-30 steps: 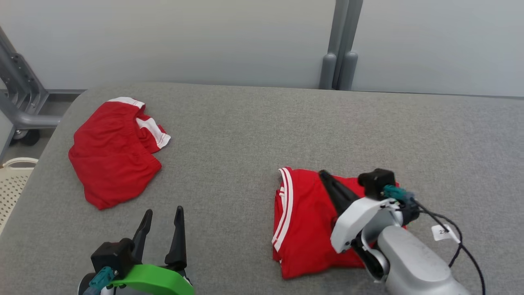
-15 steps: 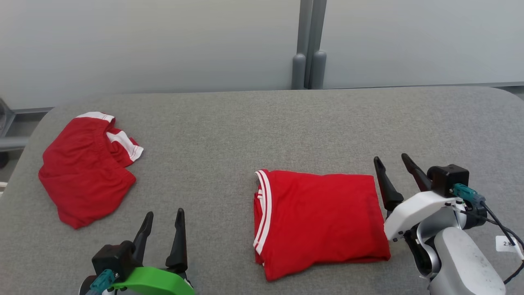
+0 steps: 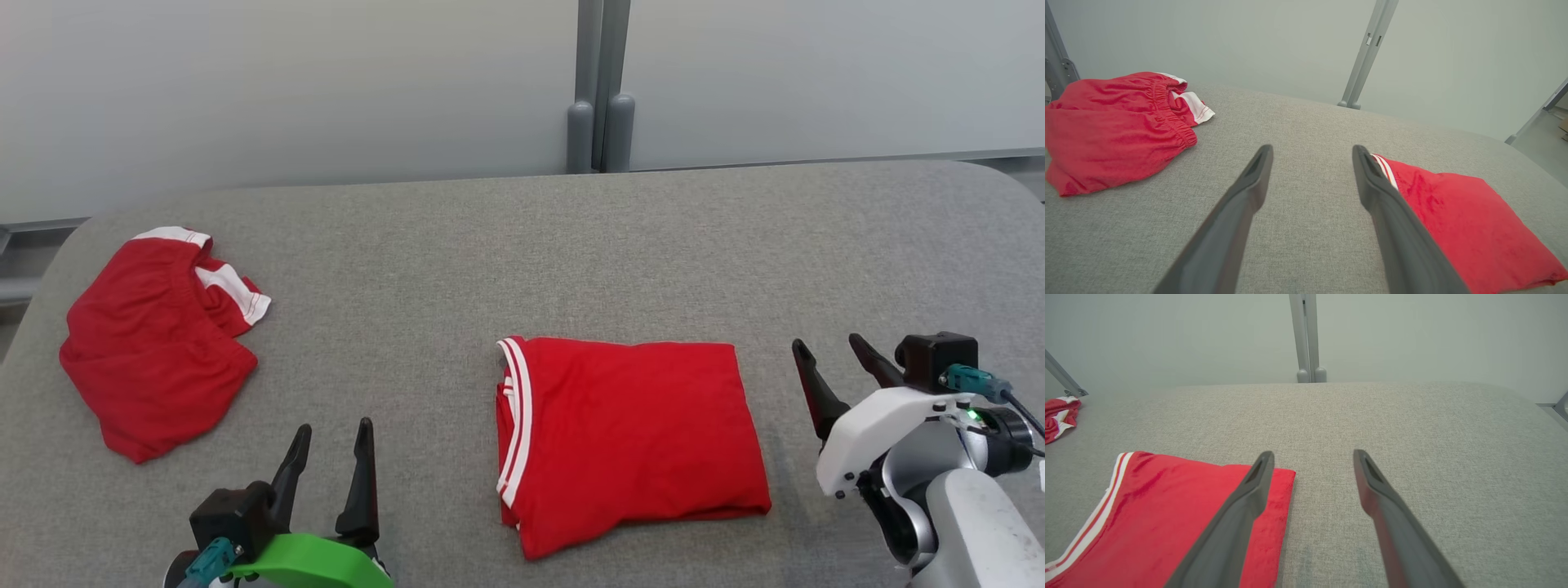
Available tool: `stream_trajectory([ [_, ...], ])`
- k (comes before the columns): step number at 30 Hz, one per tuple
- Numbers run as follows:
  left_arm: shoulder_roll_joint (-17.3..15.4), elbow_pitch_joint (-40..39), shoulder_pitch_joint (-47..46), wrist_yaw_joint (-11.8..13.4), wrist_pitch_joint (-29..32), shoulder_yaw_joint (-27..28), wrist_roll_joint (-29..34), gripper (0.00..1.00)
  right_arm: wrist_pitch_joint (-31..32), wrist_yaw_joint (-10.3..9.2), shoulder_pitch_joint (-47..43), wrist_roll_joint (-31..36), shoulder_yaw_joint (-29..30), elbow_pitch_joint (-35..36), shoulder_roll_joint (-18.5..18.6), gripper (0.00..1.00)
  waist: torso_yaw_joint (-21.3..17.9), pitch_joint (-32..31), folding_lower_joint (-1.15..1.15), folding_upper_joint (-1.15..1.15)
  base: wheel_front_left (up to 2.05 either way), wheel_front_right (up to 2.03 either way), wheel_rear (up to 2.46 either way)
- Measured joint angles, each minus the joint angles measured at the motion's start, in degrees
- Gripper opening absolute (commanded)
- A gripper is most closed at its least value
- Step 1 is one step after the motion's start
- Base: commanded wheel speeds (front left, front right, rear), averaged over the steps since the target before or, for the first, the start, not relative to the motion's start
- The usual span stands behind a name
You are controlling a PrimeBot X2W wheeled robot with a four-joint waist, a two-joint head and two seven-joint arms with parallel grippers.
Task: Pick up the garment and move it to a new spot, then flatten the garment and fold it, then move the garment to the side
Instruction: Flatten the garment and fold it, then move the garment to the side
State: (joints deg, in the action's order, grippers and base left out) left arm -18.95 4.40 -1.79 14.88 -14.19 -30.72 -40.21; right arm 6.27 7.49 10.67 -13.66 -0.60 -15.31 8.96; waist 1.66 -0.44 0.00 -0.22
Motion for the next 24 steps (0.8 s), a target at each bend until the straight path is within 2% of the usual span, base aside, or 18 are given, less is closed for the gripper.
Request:
stream_trajectory([
  [9, 0.01, 0.08, -0.14, -0.24, -0.05, -0.25, 0.02, 1.0, 9.33, 0.0, -0.15, -10.03, -2.41, -3.42, 4.22, 1.0, 1.67, 1.0, 0.0, 0.0, 0.0, 0.0, 0.0],
  [12, -0.02, 0.19, -0.57, -0.32, -0.01, -0.4, 0.13, 1.0, 11.56, 0.0, 0.42, -13.89, -3.23, -5.99, 4.35, 1.0, 2.46, 1.6, 0.0, 0.0, 0.0, 0.0, 0.0],
  [24, -0.46, 0.1, -1.6, -0.48, 0.1, -0.62, 0.59, 1.0, 13.06, 0.0, 5.77, -21.11, -7.21, -15.06, 4.94, 1.0, 5.89, 3.97, 0.0, 0.0, 0.0, 0.0, 0.0],
])
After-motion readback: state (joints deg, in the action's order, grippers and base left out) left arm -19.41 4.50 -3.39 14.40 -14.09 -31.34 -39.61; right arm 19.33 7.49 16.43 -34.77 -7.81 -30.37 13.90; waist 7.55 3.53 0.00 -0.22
